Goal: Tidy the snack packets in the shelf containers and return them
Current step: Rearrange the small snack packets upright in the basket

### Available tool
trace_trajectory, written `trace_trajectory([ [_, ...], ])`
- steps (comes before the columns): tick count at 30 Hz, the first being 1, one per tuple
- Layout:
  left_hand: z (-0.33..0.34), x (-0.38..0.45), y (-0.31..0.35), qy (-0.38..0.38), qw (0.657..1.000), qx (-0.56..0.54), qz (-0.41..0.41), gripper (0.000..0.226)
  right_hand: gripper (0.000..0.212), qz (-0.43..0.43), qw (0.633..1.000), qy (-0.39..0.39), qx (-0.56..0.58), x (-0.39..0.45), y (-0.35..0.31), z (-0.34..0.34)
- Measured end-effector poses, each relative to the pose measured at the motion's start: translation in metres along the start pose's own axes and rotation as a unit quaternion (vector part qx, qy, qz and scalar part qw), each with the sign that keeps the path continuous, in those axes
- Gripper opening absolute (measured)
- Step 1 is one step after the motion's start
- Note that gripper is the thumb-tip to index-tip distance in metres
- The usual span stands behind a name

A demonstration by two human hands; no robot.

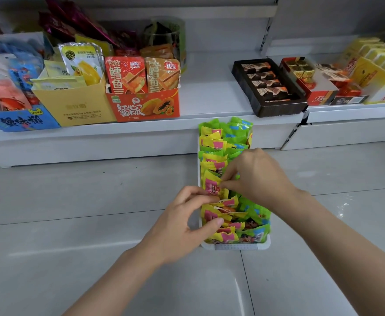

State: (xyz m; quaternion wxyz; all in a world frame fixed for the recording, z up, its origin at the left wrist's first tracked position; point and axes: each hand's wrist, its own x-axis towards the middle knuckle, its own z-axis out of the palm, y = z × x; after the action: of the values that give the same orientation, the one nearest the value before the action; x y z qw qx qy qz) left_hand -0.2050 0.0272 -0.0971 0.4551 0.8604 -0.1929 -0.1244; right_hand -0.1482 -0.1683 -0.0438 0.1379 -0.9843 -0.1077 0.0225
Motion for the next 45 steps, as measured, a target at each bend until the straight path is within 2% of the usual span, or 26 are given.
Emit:
trace_trajectory([
  [5,0.001,0.0,0.001,-0.002,1.0,-0.002,-0.002,0.05,0.011,-0.015,0.997,-0.053,-0.055,0.006,-0.003,0.002],
  [8,0.001,0.002,0.0,-0.001,1.0,-0.003,0.011,0.04,0.015,-0.039,0.996,-0.047,-0.07,0.004,-0.005,0.002],
  [15,0.004,0.002,-0.006,0.024,0.999,0.021,0.019,0.044,0.022,-0.031,0.996,-0.057,-0.056,0.001,-0.007,0.005],
  [19,-0.002,0.013,-0.004,0.024,0.998,0.047,0.045,0.033,0.019,-0.04,0.997,-0.046,-0.054,-0.004,-0.004,0.006],
  [24,-0.009,0.021,0.001,0.007,0.999,0.022,0.033,0.039,0.024,-0.027,0.992,-0.116,0.035,-0.008,0.007,-0.008],
  [26,-0.007,0.02,0.0,0.012,0.999,0.014,0.035,0.039,0.021,0.0,0.994,-0.055,0.098,-0.008,0.014,-0.014],
  [28,-0.007,0.019,-0.001,0.011,0.999,0.007,0.037,0.039,0.015,0.029,0.993,0.025,0.116,-0.007,0.02,-0.013],
  [29,-0.007,0.019,-0.001,0.01,0.999,0.006,0.038,0.038,0.014,0.037,0.992,0.037,0.111,-0.007,0.021,-0.01],
  [36,-0.006,0.016,-0.007,0.03,0.999,-0.026,0.035,0.029,0.033,0.023,0.999,0.015,0.032,-0.002,0.007,0.015],
  [41,-0.006,0.013,-0.008,0.025,0.999,-0.025,0.008,0.05,0.026,0.022,0.999,0.029,-0.014,0.004,-0.003,0.023],
  [45,-0.003,0.012,-0.005,0.01,0.999,0.025,0.016,0.049,0.019,0.004,0.999,0.042,-0.021,-0.001,-0.004,0.027],
])
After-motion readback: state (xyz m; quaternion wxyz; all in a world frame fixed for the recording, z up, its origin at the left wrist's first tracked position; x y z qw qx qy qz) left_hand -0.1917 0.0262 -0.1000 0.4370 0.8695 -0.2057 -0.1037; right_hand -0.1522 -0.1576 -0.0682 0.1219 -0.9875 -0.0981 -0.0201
